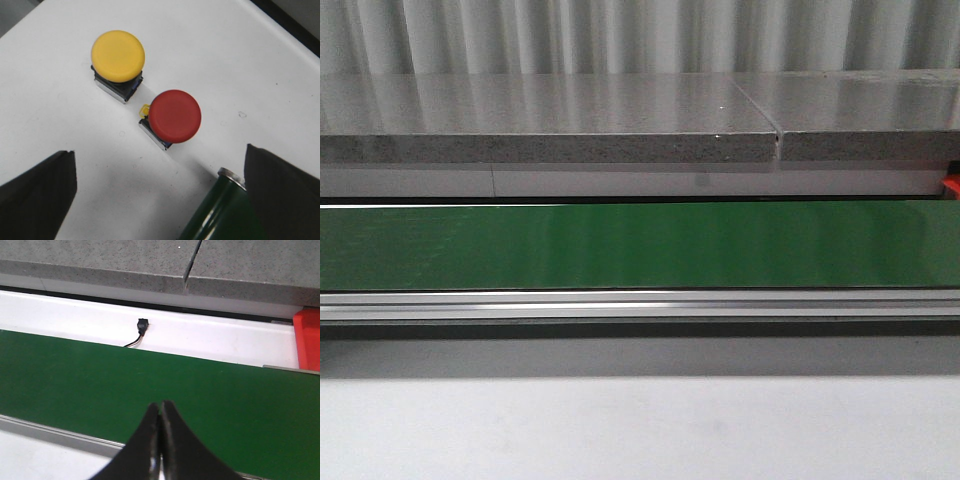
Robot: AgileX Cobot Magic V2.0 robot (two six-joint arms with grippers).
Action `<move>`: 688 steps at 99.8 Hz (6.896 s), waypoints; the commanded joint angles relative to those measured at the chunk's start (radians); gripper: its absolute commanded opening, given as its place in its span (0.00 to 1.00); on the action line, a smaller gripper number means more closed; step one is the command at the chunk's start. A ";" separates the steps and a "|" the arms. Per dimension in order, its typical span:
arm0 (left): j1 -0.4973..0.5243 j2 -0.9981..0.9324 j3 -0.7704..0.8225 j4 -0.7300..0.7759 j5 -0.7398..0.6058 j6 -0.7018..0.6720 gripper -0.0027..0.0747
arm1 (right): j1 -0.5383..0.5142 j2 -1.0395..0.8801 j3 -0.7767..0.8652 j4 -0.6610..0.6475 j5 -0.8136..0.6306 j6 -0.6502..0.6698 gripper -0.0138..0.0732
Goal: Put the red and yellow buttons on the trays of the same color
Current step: 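Move the left gripper toward the remaining buttons on the table, then grasp the red push-button with the left gripper and lift it, then lower the red button onto the belt and open the left gripper, then grasp the yellow push-button on the table with the left gripper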
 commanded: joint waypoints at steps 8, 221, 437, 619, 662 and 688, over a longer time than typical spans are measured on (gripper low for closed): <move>0.005 0.003 -0.081 -0.004 -0.039 -0.005 0.88 | -0.002 -0.005 -0.025 0.022 -0.047 -0.007 0.07; -0.092 -0.257 -0.036 -0.283 0.277 0.519 0.01 | -0.002 -0.005 -0.025 0.022 -0.047 -0.007 0.07; 0.172 0.166 -0.234 -0.283 0.108 0.536 0.71 | -0.002 -0.005 -0.025 0.022 -0.047 -0.007 0.07; -0.109 -0.212 -0.179 -0.297 0.234 0.597 0.01 | -0.002 -0.005 -0.025 0.022 -0.047 -0.007 0.07; -0.140 -0.229 0.090 -0.297 0.078 0.597 0.01 | -0.002 -0.005 -0.025 0.022 -0.047 -0.007 0.07; -0.140 -0.229 0.147 -0.299 0.052 0.597 0.12 | -0.002 -0.005 -0.025 0.022 -0.047 -0.007 0.07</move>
